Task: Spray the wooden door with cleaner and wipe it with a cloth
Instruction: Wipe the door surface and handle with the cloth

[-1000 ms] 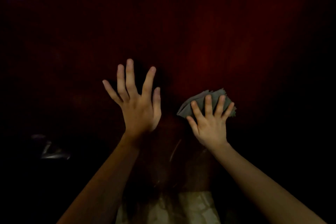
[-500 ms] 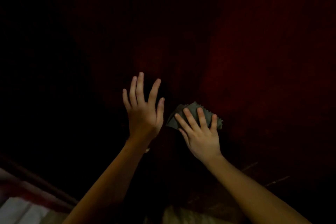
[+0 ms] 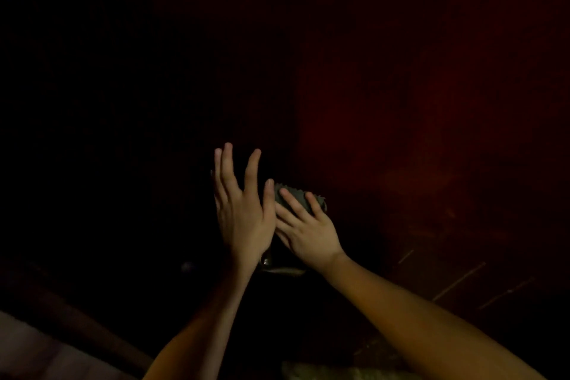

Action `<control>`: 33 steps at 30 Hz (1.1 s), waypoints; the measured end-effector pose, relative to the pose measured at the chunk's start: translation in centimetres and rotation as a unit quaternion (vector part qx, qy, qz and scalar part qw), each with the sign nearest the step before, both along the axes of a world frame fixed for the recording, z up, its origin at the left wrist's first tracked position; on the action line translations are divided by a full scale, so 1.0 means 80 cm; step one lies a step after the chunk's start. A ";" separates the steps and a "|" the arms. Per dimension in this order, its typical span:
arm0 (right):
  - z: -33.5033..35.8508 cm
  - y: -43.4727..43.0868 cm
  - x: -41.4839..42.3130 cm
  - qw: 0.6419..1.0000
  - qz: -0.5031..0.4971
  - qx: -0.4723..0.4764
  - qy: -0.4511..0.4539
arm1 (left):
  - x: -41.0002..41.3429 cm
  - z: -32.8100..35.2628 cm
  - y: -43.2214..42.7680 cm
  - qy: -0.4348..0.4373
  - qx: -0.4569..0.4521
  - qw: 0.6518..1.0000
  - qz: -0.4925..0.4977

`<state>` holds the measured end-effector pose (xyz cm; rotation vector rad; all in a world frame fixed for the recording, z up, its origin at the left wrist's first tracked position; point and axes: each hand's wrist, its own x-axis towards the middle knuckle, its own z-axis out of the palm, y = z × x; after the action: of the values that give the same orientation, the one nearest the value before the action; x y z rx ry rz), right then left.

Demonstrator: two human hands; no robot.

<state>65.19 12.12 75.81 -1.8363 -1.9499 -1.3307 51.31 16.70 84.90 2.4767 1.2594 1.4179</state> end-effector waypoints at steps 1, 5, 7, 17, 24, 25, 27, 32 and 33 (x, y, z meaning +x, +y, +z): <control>0.002 -0.007 0.009 1.000 -0.004 0.005 -0.004 | 0.004 -0.002 0.000 -0.013 -0.002 1.000 -0.011; 0.008 -0.061 0.072 0.998 -0.054 0.021 0.015 | 0.021 -0.010 0.002 -0.079 0.001 0.996 -0.044; 0.015 -0.094 0.107 0.997 -0.075 0.014 0.030 | 0.027 -0.012 0.003 -0.125 -0.003 0.991 -0.053; 0.072 -0.157 0.152 0.980 -0.175 -0.006 0.092 | 0.032 -0.010 -0.006 -0.203 -0.022 0.975 -0.084; 0.095 -0.047 0.054 0.995 -0.051 -0.070 -0.050 | 0.002 -0.003 -0.004 -0.264 -0.050 0.956 -0.121; 0.099 -0.035 0.039 0.995 -0.043 -0.073 -0.058 | -0.001 -0.001 -0.004 -0.276 -0.050 0.952 -0.124; 0.103 -0.019 0.017 0.995 -0.025 -0.070 -0.071 | -0.004 0.002 -0.007 -0.284 -0.045 0.951 -0.115; 0.094 -0.002 -0.001 0.993 -0.025 -0.066 -0.094 | 0.003 -0.007 -0.019 -0.305 -0.051 0.950 -0.047; 0.087 0.003 -0.002 0.991 -0.017 -0.076 -0.107 | 0.002 -0.012 -0.020 -0.306 -0.047 0.950 -0.032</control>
<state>65.00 12.32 82.79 -1.8686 -2.1911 -1.4820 51.49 15.11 83.91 1.7677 1.0594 1.8467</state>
